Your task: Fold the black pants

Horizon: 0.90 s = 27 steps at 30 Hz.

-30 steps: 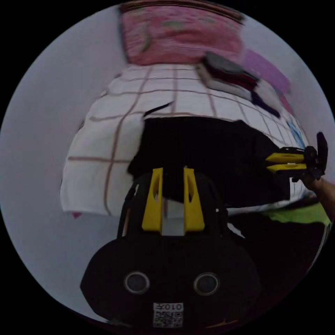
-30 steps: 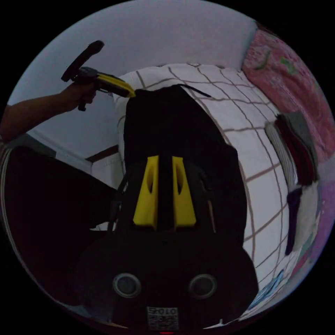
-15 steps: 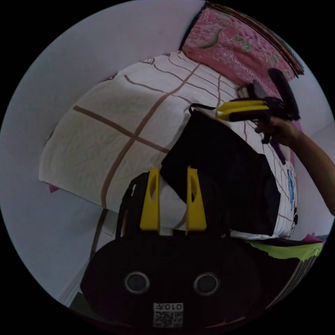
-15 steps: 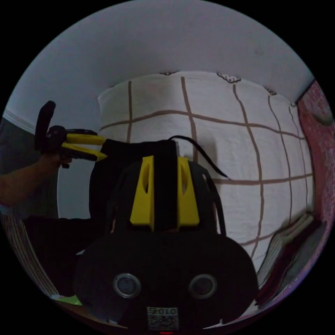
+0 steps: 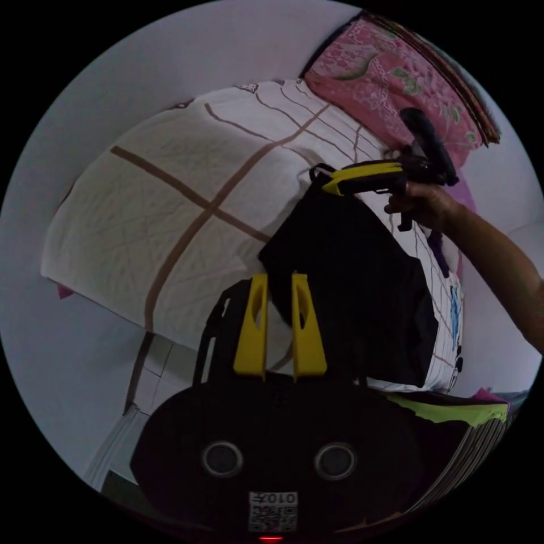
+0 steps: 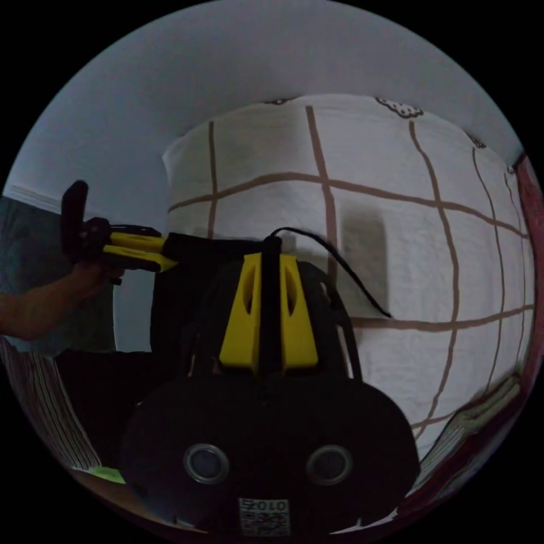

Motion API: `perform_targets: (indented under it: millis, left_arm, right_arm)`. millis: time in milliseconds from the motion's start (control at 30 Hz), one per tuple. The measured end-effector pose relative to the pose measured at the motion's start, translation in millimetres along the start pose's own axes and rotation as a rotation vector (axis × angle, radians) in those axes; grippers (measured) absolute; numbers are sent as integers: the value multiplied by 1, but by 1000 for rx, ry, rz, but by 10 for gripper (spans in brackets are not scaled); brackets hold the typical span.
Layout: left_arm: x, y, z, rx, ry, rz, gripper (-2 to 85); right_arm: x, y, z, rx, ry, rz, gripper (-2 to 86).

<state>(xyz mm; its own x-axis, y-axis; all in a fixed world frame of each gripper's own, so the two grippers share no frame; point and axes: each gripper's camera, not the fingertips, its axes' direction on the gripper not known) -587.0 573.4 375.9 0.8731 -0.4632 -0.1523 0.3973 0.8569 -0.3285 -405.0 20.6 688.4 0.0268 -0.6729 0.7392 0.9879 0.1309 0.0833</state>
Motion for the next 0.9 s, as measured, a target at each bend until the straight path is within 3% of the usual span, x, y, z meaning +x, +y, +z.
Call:
perform_targets:
  millis: [267,533,700,900]
  left_arm:
    - [87,37,-48,148,-61,147,38]
    - [279,91,-98,259,-154,576,28]
    - [428,142,-86,236,-158,919,27]
    - [562,193,-18,111,-68,1229,29]
  right_arm:
    - [3,92,-65,157,-89,-192,53]
    - [-1,236,-136,325,-76,-261,52]
    - [-17,369,-158,384,-31,-190,51]
    - [-21,539,-129,393,-65,74,52]
